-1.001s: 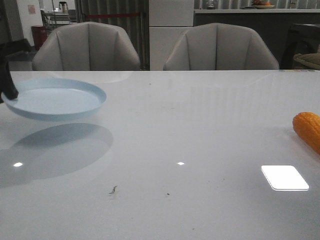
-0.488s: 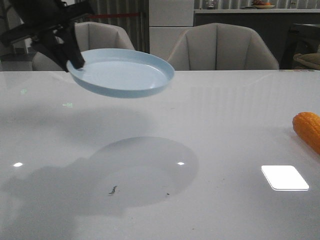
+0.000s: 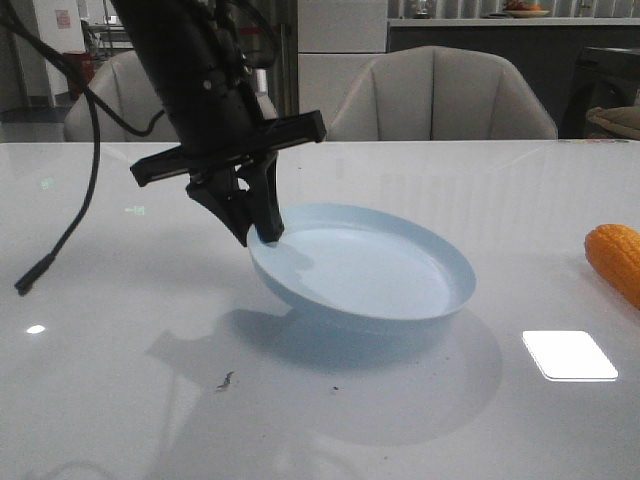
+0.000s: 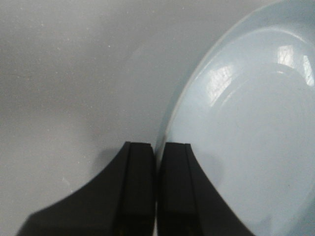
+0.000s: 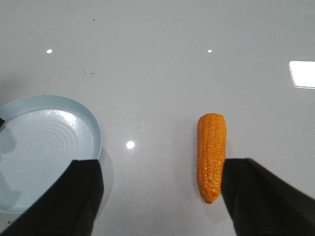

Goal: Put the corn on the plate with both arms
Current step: 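Carry the plate toward the table center and set it down, then open the left gripper and raise it away from the plate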

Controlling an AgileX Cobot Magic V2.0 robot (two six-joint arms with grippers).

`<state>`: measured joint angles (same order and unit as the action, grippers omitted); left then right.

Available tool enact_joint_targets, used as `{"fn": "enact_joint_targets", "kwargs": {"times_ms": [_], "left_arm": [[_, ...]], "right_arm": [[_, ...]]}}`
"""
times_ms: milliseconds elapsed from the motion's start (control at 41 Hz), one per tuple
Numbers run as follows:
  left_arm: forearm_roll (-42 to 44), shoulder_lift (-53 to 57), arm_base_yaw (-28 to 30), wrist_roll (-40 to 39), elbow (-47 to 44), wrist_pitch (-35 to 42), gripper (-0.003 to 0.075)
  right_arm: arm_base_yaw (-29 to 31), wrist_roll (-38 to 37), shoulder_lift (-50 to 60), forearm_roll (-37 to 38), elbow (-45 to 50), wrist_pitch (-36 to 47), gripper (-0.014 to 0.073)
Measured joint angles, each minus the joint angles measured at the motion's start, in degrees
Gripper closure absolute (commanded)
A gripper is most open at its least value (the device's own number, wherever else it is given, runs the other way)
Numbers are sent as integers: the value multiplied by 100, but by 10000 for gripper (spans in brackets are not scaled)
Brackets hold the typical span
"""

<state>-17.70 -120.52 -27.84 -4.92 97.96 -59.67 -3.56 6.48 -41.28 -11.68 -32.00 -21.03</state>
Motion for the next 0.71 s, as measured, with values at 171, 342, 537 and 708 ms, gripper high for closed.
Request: {"fn": "enact_joint_targets", "kwargs": {"times_ms": [171, 342, 537, 708], "left_arm": [[329, -123, 0, 0, 0, 46, 574], [589, -123, 0, 12, 9, 115, 423], [699, -188, 0, 21, 9, 128, 322], [721, -232, 0, 57, 187, -65, 323]], "right_arm": [[0, 0, 0, 0, 0, -24, -8], [0, 0, 0, 0, 0, -57, -8], [0, 0, 0, 0, 0, -57, -8], [0, 0, 0, 0, 0, -57, -8]]}}
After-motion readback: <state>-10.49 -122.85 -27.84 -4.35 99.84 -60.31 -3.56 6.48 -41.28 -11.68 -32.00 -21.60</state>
